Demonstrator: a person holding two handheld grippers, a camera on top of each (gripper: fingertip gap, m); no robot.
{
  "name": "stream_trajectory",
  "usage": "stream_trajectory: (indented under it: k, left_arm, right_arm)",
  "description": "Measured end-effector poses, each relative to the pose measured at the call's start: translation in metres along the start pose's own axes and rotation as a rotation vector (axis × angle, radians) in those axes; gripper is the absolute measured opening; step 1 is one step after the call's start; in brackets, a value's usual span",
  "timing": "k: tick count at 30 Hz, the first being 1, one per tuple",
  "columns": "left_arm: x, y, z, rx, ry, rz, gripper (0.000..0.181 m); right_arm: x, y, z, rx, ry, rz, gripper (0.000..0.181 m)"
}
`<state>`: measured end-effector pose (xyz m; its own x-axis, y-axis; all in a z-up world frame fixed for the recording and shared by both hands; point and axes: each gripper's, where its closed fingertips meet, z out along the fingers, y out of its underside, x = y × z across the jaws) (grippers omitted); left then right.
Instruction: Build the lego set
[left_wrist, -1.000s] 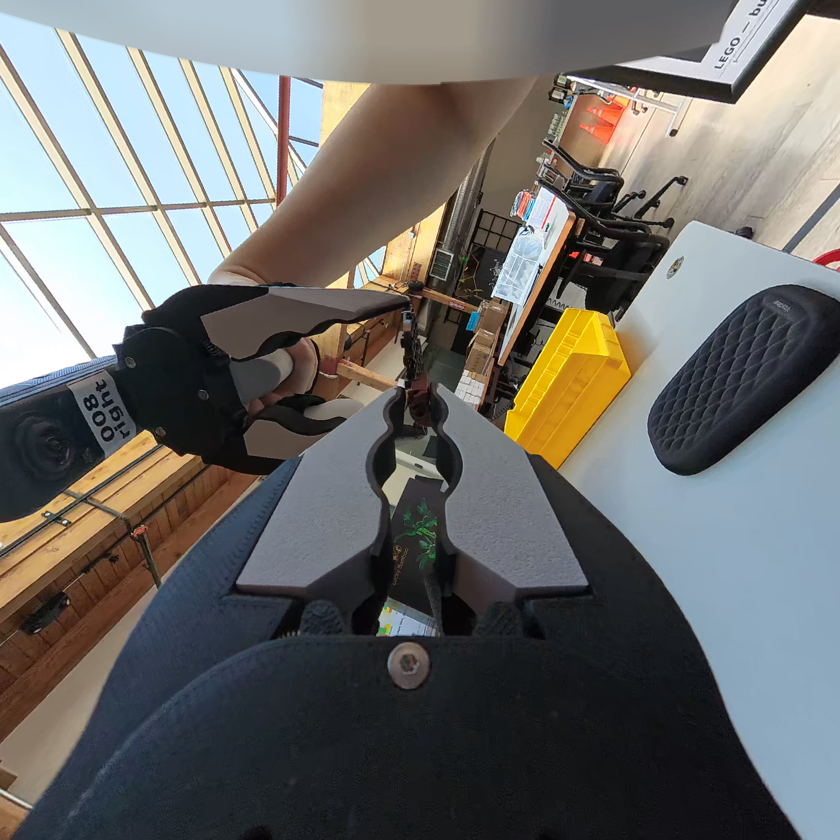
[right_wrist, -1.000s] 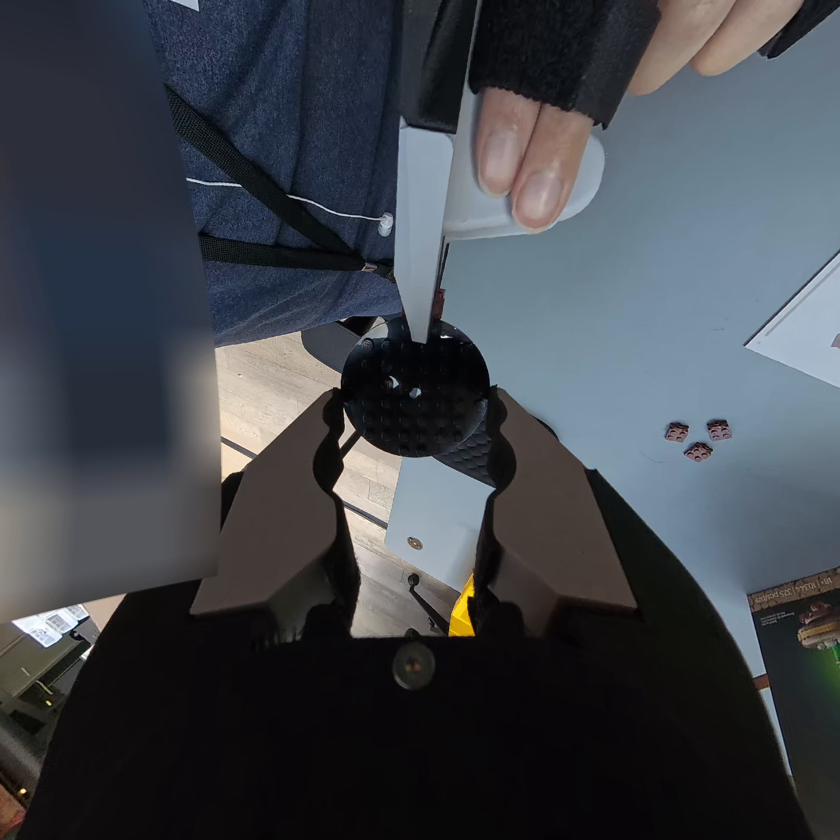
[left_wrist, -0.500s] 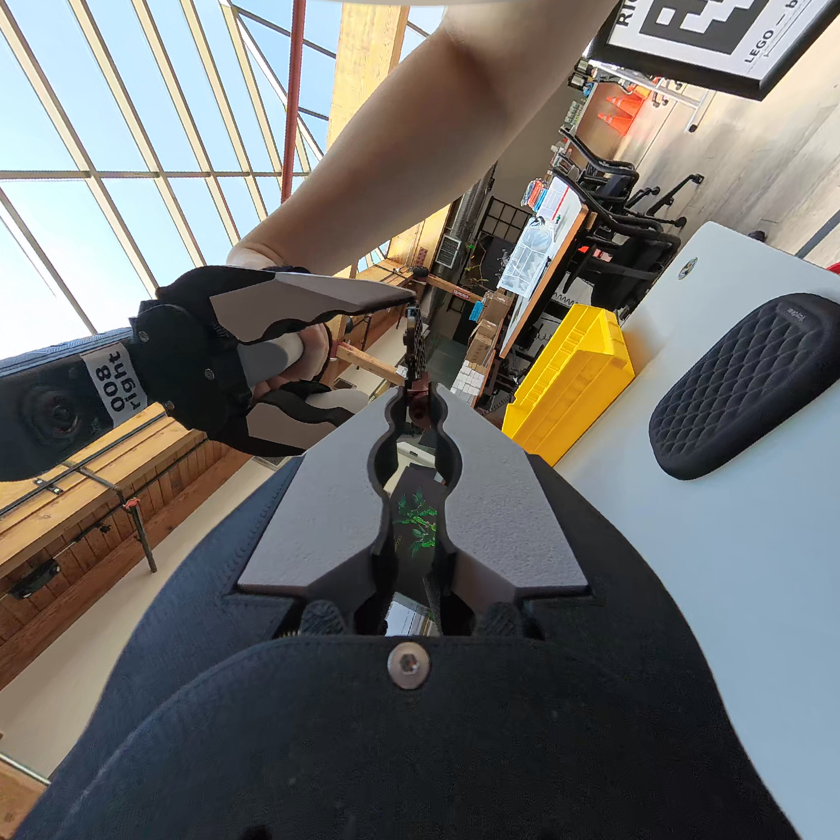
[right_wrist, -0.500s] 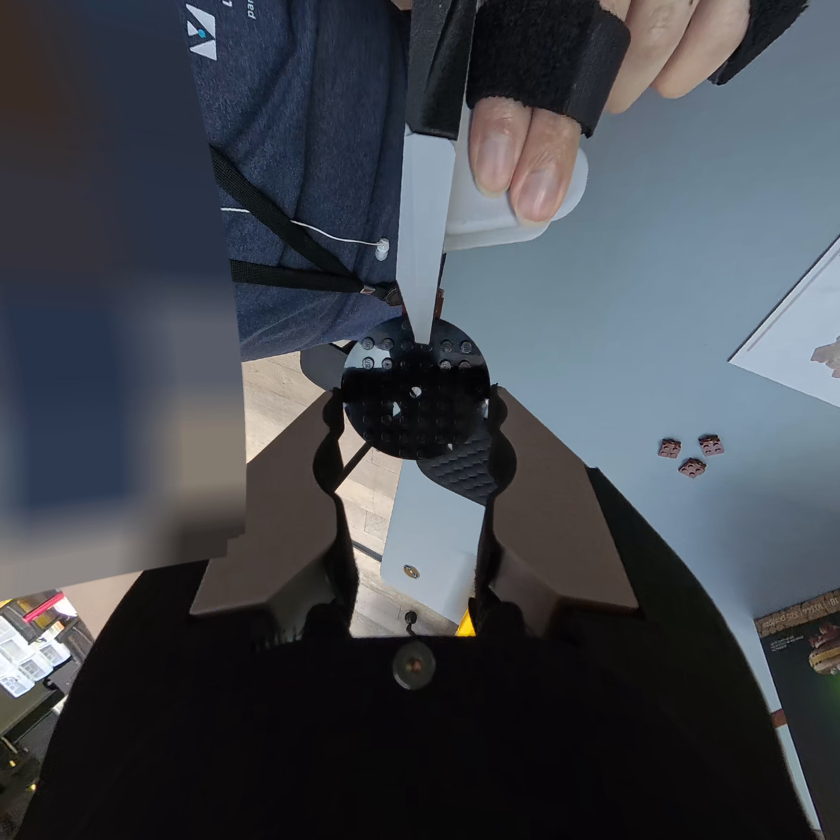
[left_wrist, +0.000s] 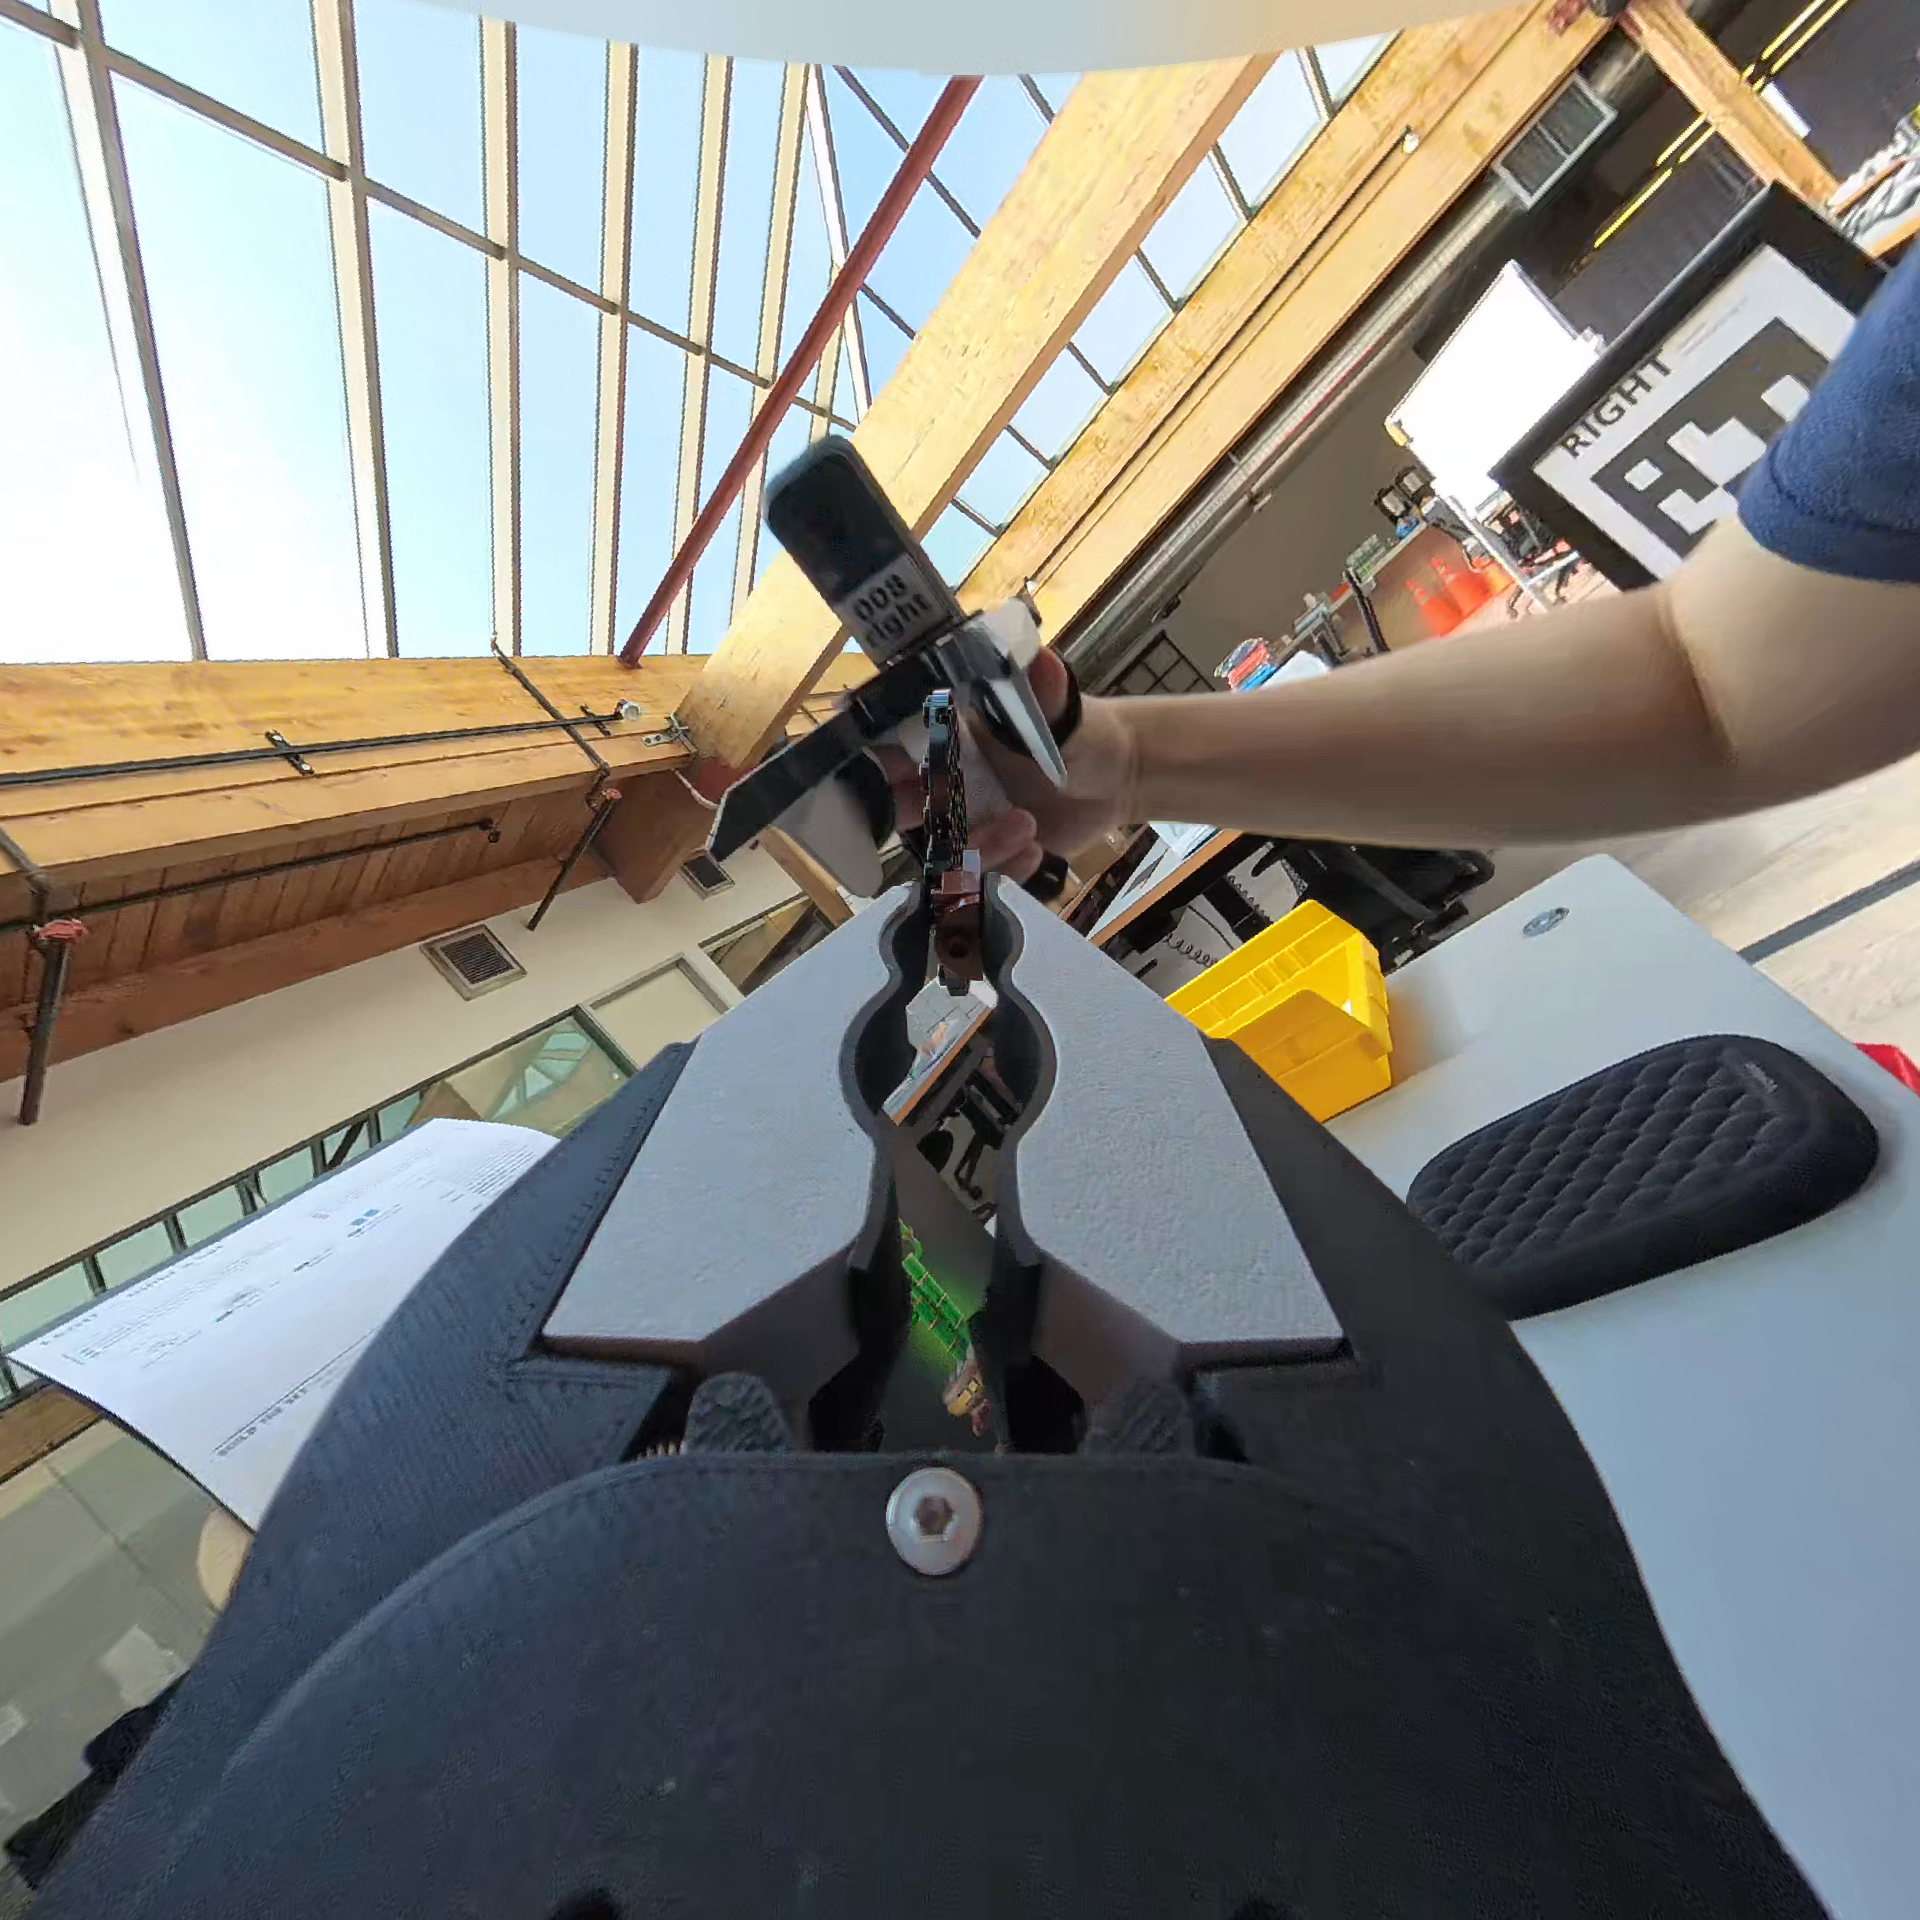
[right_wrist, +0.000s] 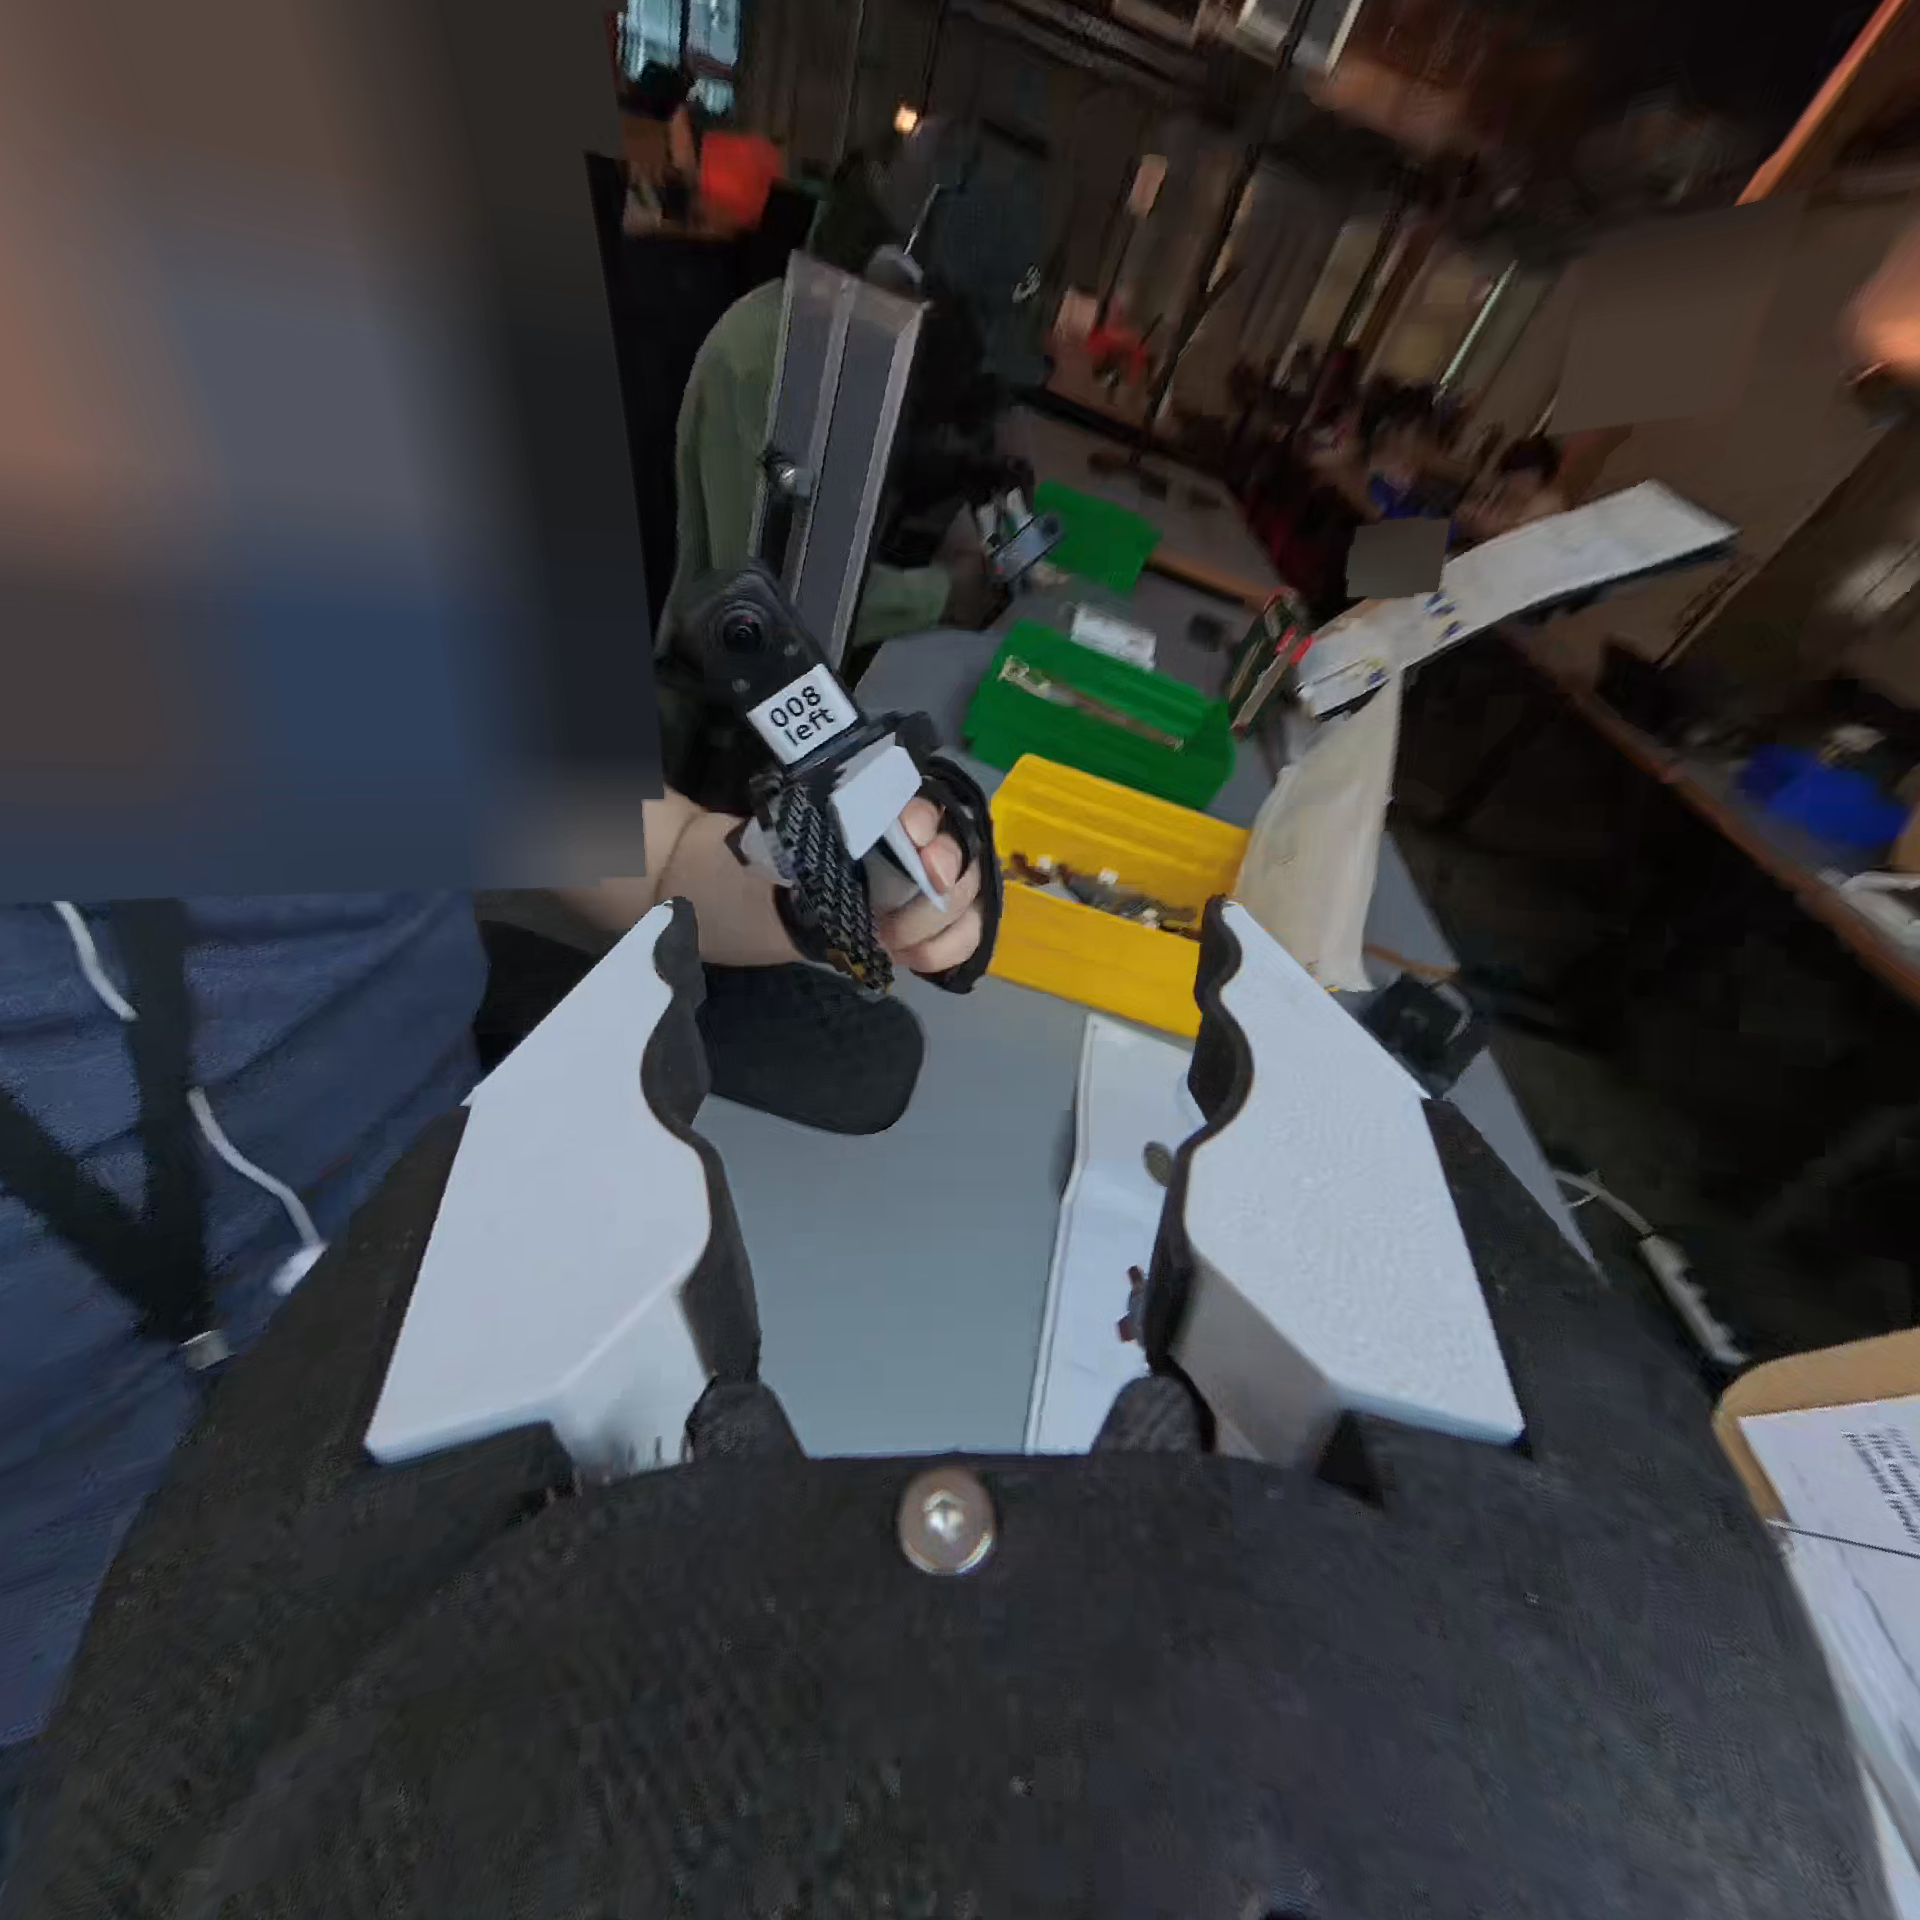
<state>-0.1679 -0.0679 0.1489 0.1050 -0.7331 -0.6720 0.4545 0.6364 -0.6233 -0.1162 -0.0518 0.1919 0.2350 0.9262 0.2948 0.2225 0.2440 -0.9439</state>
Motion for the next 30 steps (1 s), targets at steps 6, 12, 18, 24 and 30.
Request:
stream_trajectory:
  k: [6, 12, 18, 24, 30]
  left_arm:
    - [-0.009, 0.000, 0.002, -0.015, 0.034, 0.004, 0.007]
    - [-0.009, 0.010, 0.000, -0.052, 0.080, -0.029, 0.007]
    - [-0.006, 0.024, -0.001, -0.101, 0.116, -0.066, 0.007]
    - [-0.001, 0.037, -0.002, -0.177, 0.168, -0.077, 0.007]
    - [-0.004, 0.047, -0.003, -0.199, 0.179, -0.182, 0.007]
  right_arm:
    - [-0.020, 0.020, 0.036, 0.055, 0.171, -0.407, 0.050]
    - [-0.021, 0.030, 0.049, -0.061, 0.117, -0.473, 0.025]
    - [-0.017, 0.036, 0.046, -0.014, 0.071, -0.473, 0.004]
    - [-0.016, 0.049, 0.043, -0.031, 0.041, -0.474, 0.003]
    - [-0.006, 0.055, 0.043, -0.006, 0.020, -0.320, 0.003]
